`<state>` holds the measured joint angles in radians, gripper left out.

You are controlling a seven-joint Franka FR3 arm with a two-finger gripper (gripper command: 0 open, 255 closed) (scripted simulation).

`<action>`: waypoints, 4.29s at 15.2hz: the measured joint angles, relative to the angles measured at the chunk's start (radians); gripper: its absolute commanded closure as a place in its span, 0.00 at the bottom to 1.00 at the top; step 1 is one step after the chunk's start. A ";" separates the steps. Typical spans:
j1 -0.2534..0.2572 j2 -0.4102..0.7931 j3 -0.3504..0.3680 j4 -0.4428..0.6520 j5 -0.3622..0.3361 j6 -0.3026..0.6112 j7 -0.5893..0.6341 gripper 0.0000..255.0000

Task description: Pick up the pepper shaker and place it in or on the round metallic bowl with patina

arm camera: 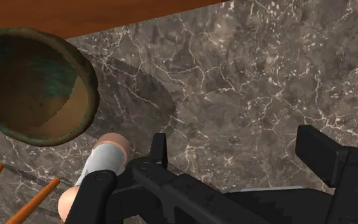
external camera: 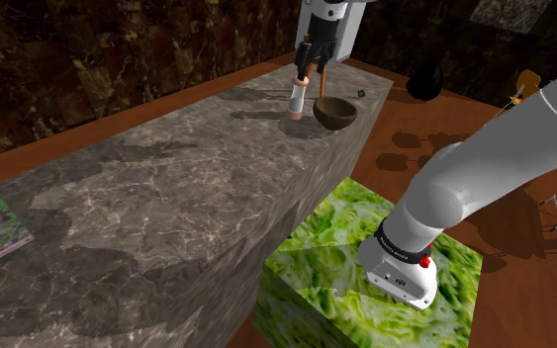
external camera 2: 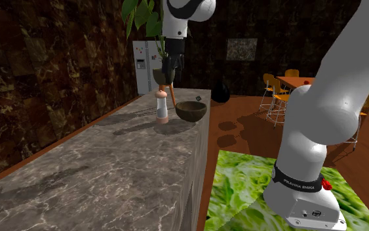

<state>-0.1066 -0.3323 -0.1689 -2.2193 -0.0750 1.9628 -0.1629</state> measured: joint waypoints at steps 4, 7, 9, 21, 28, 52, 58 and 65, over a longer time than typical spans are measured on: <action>-0.017 0.116 -0.043 0.067 0.019 0.053 -0.037 0.00; -0.033 0.238 -0.077 0.157 0.050 0.086 -0.078 0.00; -0.047 0.306 -0.096 0.224 0.073 0.087 -0.106 0.00; -0.154 0.685 -0.140 0.584 0.223 0.089 -0.223 0.00; -0.159 0.726 -0.134 0.559 0.239 0.153 -0.233 0.00; -0.158 0.702 -0.139 0.614 0.227 0.076 -0.223 1.00; -0.159 0.686 -0.143 0.672 0.219 0.003 -0.216 1.00; -0.161 0.678 -0.145 0.758 0.213 -0.089 -0.207 1.00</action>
<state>-0.2676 0.3461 -0.3142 -1.4612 0.1381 1.8736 -0.3697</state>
